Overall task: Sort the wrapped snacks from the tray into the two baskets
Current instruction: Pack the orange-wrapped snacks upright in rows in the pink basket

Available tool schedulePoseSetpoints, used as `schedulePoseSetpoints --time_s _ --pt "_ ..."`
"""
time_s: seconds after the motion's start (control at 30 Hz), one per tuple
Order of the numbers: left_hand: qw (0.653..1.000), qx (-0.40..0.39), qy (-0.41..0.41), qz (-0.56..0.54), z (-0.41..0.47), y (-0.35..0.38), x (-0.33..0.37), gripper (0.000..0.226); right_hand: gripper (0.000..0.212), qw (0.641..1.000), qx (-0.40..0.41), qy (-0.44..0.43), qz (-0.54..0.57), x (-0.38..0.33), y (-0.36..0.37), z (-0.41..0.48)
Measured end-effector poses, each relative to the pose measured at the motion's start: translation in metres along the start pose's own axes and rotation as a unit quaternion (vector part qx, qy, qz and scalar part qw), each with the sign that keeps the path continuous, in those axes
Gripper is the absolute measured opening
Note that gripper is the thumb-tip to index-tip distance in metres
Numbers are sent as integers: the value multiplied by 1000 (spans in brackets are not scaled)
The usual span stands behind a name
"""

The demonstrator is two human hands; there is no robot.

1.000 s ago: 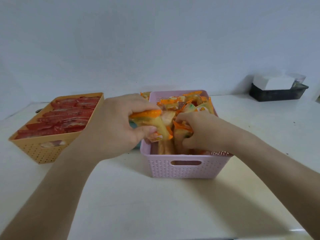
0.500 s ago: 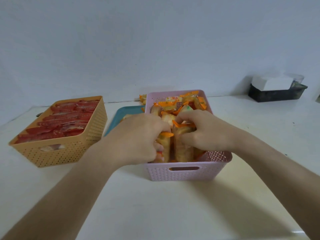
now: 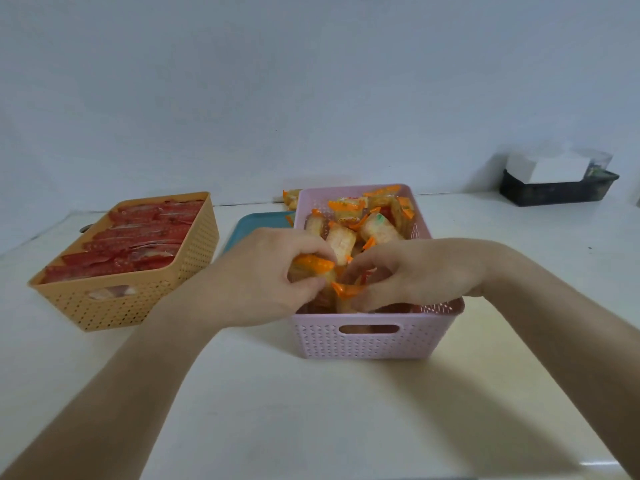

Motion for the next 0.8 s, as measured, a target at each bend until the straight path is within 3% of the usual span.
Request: schedulePoseSetpoints --time_s 0.1,0.23,0.37,0.47,0.57,0.67,0.8 --pt "998 -50 -3 -41 -4 3 7 38 26 986 -30 42 161 7 5 2" --pt "994 -105 -1 18 1 23 7 40 21 979 -39 49 194 12 7 12" --pt "996 -80 31 36 0 26 7 27 31 997 8 -37 -68 -7 -2 26" --pt "994 -90 55 32 -4 28 15 21 31 968 -7 -65 -243 -20 6 42" --pt "993 -95 63 21 -6 30 18 23 6 925 -24 -86 -369 -27 15 52" --pt "993 -95 68 18 -7 31 17 25 5 892 18 -77 -445 -26 15 53" --pt "993 -86 72 17 -7 31 16 25 4 877 108 -98 -458 -23 11 52"
Point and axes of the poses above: each hand's wrist, its own z-axis towards the middle knuckle, its own y-axis out of the palm, x = y × z, the point moved 6 cm from there along z, towards the middle knuckle, and after that the axes turned 10 degrees about -z, right-handed, at the moved point
